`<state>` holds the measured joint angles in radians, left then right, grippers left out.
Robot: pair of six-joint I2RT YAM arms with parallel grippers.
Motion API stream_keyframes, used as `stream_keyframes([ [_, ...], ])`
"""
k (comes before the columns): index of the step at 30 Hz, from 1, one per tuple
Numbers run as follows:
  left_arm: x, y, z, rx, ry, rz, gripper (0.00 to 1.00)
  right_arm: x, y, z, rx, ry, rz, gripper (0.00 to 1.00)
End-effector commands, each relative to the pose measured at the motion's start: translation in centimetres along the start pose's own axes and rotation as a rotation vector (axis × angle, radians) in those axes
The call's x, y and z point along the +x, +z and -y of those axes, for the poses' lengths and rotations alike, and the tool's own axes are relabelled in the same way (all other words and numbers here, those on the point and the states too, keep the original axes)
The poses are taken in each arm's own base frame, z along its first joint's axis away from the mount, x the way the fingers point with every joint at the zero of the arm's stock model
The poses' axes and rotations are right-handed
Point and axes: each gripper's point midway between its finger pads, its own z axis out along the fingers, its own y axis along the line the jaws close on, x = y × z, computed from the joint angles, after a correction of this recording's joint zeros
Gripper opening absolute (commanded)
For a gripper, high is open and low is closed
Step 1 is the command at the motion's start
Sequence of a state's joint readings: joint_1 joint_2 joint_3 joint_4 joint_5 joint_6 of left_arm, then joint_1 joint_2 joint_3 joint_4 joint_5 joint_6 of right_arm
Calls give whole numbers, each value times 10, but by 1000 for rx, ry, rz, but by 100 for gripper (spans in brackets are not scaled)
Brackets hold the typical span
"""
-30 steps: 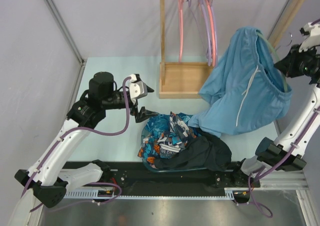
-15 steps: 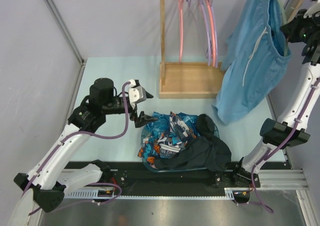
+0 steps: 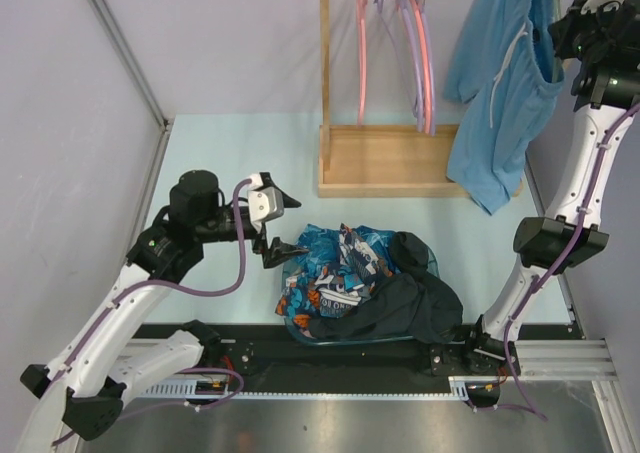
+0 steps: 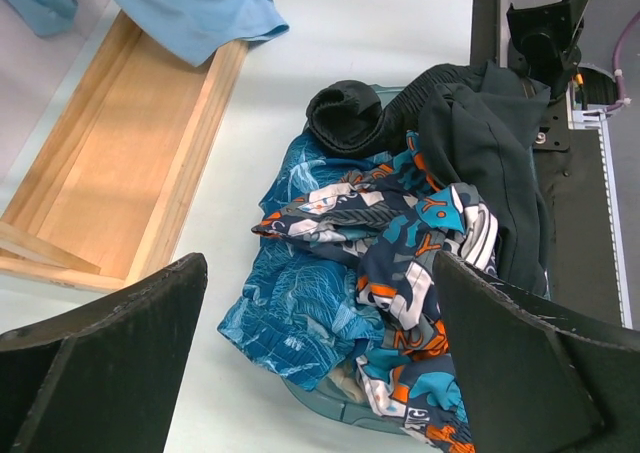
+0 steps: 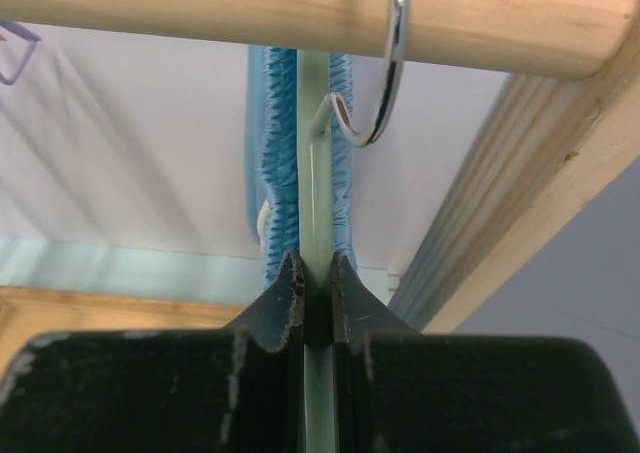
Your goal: Place the shorts on the hanger
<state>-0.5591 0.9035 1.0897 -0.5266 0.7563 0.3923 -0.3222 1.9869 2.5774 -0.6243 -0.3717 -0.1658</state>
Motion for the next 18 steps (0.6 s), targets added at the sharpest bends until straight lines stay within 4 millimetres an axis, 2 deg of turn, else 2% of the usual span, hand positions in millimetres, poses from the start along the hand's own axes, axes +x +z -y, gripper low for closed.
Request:
stream_keyframes([
  [1,-1,-3,8,18,5,14,99,-73,-7,11,92,-128,234,0],
  [12,1,-6,10,20,9,3,99,-57,10,17,125,-142,203,0],
  [17,3,-6,10,20,5,-3,99,-53,-1,11,77,-145,166,0],
  [18,4,-6,11,23,2,-5,99,-60,-10,8,67,-155,175,0],
])
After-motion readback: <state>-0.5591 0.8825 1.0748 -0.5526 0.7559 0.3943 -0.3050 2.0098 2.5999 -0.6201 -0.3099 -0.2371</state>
